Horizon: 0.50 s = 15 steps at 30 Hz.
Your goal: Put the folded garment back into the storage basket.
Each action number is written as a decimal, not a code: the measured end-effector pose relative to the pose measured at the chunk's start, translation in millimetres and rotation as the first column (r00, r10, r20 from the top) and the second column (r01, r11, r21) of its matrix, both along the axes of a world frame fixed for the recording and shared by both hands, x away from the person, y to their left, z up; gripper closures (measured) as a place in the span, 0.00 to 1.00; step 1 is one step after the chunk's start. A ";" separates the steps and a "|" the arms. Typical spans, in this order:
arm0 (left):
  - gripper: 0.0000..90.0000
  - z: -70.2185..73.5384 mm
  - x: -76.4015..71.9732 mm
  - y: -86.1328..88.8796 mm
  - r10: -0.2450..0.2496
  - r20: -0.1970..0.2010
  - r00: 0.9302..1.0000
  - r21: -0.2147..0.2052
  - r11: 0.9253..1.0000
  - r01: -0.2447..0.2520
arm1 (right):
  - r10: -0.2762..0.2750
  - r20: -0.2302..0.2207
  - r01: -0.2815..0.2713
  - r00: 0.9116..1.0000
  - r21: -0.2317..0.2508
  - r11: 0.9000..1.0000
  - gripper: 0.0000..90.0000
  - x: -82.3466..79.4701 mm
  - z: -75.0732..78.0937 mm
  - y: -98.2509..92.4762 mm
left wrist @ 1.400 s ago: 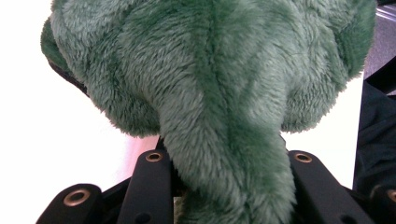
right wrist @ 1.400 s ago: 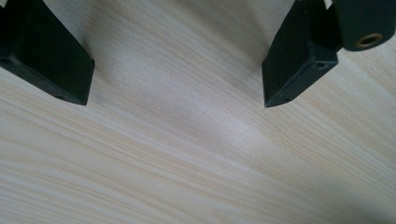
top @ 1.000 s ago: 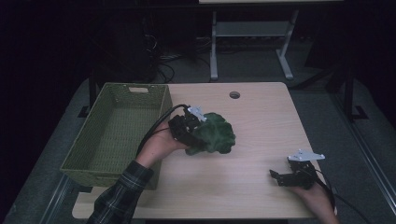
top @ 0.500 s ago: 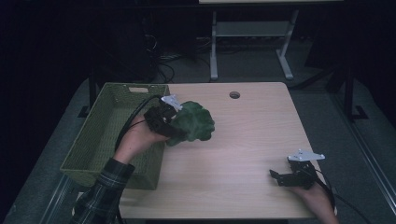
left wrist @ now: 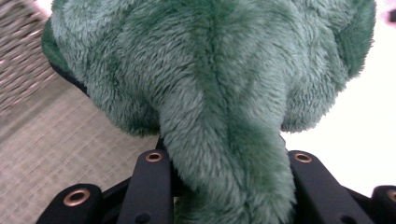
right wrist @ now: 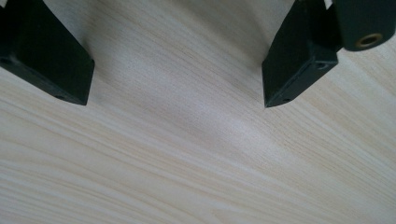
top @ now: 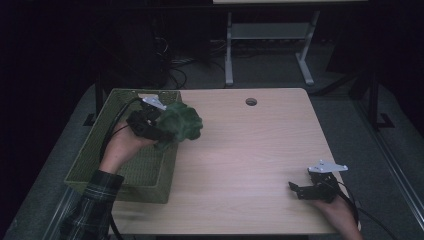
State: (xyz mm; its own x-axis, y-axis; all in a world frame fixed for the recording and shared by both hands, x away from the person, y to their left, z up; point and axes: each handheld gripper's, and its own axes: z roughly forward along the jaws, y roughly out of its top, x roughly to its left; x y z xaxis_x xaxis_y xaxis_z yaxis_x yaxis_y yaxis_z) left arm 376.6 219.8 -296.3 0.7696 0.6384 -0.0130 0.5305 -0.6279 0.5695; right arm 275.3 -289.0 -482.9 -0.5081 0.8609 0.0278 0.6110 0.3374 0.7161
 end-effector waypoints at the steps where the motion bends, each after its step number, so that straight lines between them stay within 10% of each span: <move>1: 0.73 -0.2 0.6 4.8 0.017 0.007 1.000 -0.009 1.000 -0.017 | 0.001 0.001 -0.001 1.000 0.000 1.000 0.10 0.0 0.0 0.0; 15: 0.73 -9.6 2.5 62.8 0.200 0.023 0.979 0.032 0.979 -0.201 | 0.001 0.001 -0.001 1.000 -0.001 1.000 0.10 0.0 0.0 -0.1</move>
State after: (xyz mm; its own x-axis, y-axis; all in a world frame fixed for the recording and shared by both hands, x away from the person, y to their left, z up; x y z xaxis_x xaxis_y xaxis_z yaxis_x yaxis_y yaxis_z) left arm 379.1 282.5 -305.9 0.6257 0.7796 0.0247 0.6367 -0.5288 0.5613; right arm 275.3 -289.1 -482.9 -0.5090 0.8603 0.0265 0.6100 0.3388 0.7163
